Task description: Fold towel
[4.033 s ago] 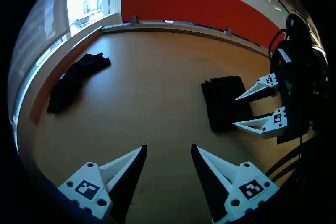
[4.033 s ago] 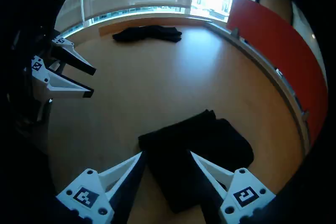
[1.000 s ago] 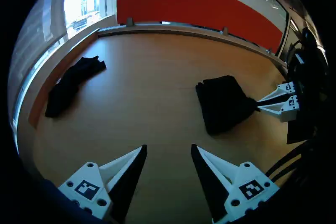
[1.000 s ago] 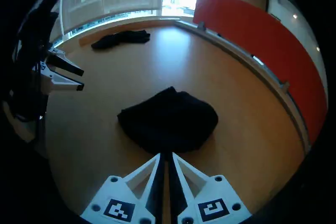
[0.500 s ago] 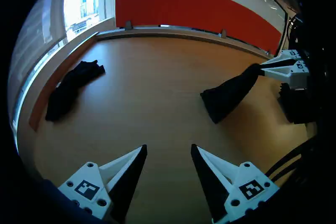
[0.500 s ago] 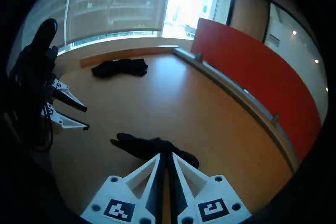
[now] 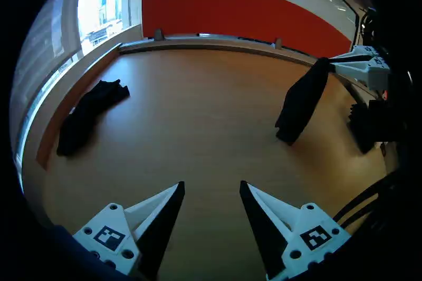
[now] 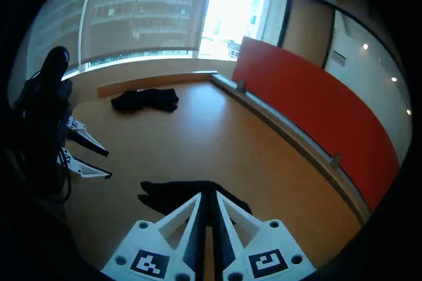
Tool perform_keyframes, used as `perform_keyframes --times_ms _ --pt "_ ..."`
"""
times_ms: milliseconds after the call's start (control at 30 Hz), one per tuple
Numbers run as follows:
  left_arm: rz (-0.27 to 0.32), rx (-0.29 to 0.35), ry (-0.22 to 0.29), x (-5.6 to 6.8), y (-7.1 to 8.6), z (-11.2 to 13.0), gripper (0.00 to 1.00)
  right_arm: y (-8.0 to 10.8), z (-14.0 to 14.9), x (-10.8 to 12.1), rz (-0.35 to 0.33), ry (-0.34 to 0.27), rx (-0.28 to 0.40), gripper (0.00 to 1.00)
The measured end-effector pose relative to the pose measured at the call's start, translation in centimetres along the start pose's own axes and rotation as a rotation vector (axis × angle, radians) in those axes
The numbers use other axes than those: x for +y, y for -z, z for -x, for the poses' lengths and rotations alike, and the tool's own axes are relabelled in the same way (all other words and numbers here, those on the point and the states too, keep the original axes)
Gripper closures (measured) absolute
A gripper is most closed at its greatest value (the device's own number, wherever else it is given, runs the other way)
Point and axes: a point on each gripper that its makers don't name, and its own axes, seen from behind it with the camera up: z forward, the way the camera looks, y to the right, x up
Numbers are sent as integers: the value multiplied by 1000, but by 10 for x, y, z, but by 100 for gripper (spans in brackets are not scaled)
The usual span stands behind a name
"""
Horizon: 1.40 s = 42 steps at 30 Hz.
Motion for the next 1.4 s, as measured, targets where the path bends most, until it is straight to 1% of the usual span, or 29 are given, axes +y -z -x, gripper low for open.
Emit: perform_keyframes --times_ms 267,633,867,1067,1400 --pt "7 0 -9 5 -3 -3 23 15 2 19 23 -33 6 95" --pt "19 -1 -32 12 -7 -8 23 41 13 54 79 -53 5 95" --pt "23 -2 -48 15 -11 -11 23 63 26 85 129 -66 -3 95" --pt "32 -7 -58 22 -15 -13 23 85 43 115 172 -80 -20 95" --pt "38 -16 -80 31 -21 -16 23 117 73 165 243 -124 -40 95"
